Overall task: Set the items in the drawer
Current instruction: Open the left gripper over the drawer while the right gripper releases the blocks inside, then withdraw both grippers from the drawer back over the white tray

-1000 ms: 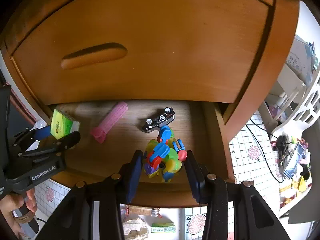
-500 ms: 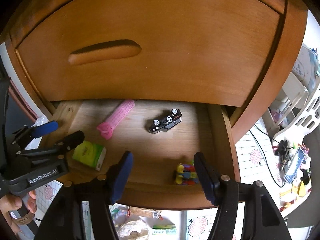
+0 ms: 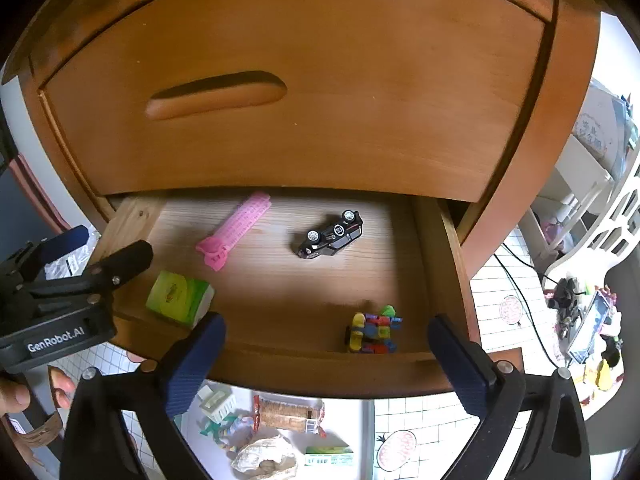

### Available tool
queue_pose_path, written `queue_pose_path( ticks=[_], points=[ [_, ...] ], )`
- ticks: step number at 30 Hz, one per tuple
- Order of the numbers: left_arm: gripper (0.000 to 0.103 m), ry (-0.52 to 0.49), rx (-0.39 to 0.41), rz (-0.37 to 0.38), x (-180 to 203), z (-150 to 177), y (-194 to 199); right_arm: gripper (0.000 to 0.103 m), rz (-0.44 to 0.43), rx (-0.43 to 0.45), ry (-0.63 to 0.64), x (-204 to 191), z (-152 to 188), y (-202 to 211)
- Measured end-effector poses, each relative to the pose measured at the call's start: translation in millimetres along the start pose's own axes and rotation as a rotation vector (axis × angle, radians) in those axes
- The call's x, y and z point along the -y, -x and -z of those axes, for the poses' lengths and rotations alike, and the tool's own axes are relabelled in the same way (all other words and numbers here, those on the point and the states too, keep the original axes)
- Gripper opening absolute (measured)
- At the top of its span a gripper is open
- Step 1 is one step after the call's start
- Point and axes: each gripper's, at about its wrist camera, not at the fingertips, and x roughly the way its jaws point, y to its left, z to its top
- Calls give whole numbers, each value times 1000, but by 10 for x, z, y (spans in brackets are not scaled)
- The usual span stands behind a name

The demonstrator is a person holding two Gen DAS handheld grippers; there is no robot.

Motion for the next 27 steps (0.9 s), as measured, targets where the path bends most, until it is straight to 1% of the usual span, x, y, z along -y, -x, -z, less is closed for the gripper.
queue_pose_path(
  ticks=[3,6,9,13,18,23,27],
  points=[
    [102,4,25,11,-1,30,108,103,0,9,-5,8,29,49],
    [102,32,58,32,2,107,233,103,2,17,-6,10,75,92],
    [102,35,79,45,53,207,347,103,0,25,-10,10,146,146],
    [102,24,120,45,135,334,527,103,2,37,-16,5,269,231],
    [102,35,156,28,132,507,707,103,6,66,-34,42,443,371],
    [102,37,155,22,103,690,772,103,-6,83,-50,52,660,445],
    [102,45,141,17,75,868,762,103,-10,67,-40,9,880,404]
  ],
)
